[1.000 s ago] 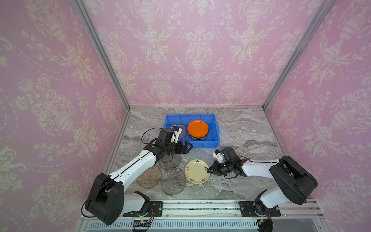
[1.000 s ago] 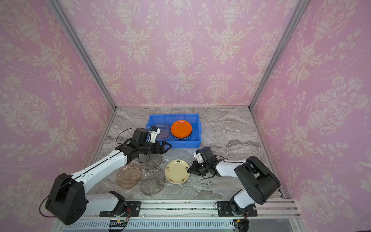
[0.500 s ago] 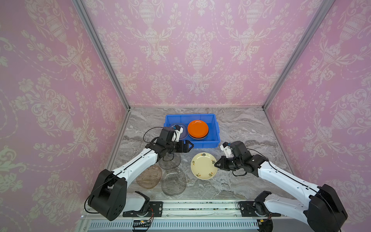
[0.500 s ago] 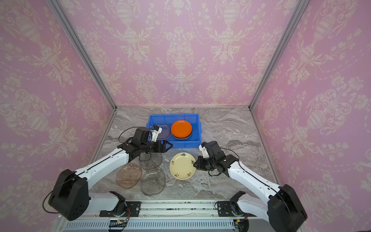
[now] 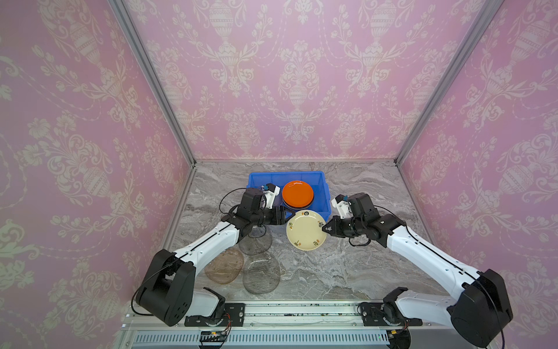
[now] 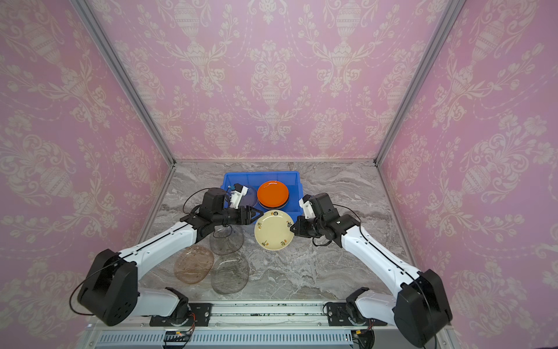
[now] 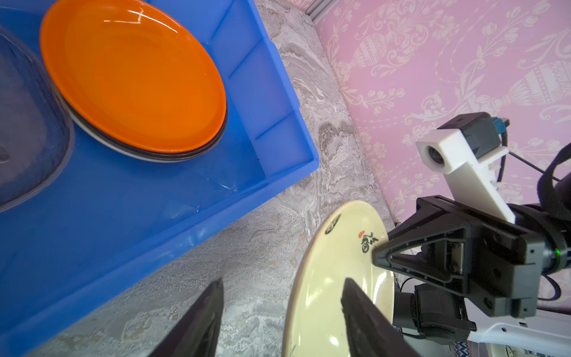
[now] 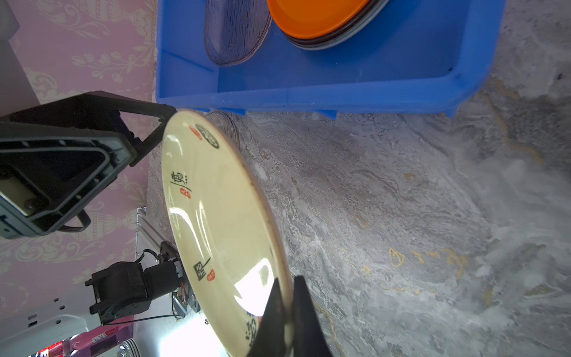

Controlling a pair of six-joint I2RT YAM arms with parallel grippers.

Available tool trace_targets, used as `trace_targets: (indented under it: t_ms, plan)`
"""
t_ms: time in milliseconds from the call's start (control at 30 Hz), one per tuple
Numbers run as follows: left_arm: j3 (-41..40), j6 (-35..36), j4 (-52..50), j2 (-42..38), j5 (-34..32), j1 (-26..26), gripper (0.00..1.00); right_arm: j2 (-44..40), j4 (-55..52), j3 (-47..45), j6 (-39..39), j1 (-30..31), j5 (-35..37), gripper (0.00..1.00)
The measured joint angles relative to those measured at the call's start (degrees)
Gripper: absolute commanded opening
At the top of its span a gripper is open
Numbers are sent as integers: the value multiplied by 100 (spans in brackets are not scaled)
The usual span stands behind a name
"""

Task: Place the plates into the plastic bin on the countertop
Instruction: Place the plate in the plastic bin.

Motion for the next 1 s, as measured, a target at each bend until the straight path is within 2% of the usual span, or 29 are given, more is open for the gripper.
trace_targets:
  t_ms: [67, 333, 433, 500, 600, 667, 733, 767, 833, 1000]
  plan:
    - [0, -28, 59, 68, 66, 2, 53, 48, 70, 103, -2, -37, -20, 0]
    - [2, -133, 105, 164, 109, 2, 18, 326, 229, 396, -2, -116, -39, 0]
    - [35, -146, 109, 201, 133, 26, 1, 498, 232, 450, 0, -151, -31, 0]
    - [122, -142, 101, 262, 155, 87, 0, 632, 295, 501, -4, -240, -133, 0]
    - [337, -160, 79, 426, 162, 164, 0, 815, 385, 673, -2, -328, -170, 10]
    - [555, -160, 70, 599, 144, 216, 0, 990, 457, 833, 7, -404, -149, 23]
    - [813, -138, 20, 798, 50, 232, 0, 1191, 503, 1036, 26, -470, -122, 41]
    - [979, -116, -35, 927, -9, 236, 0, 1281, 514, 1150, 15, -492, -94, 46]
    - [1311, -44, -186, 1178, -138, 254, 0, 1421, 485, 1386, -24, -564, 0, 49]
    - [2295, 164, -540, 1840, -487, 387, 0, 1449, 437, 1692, -39, -951, 258, 49]
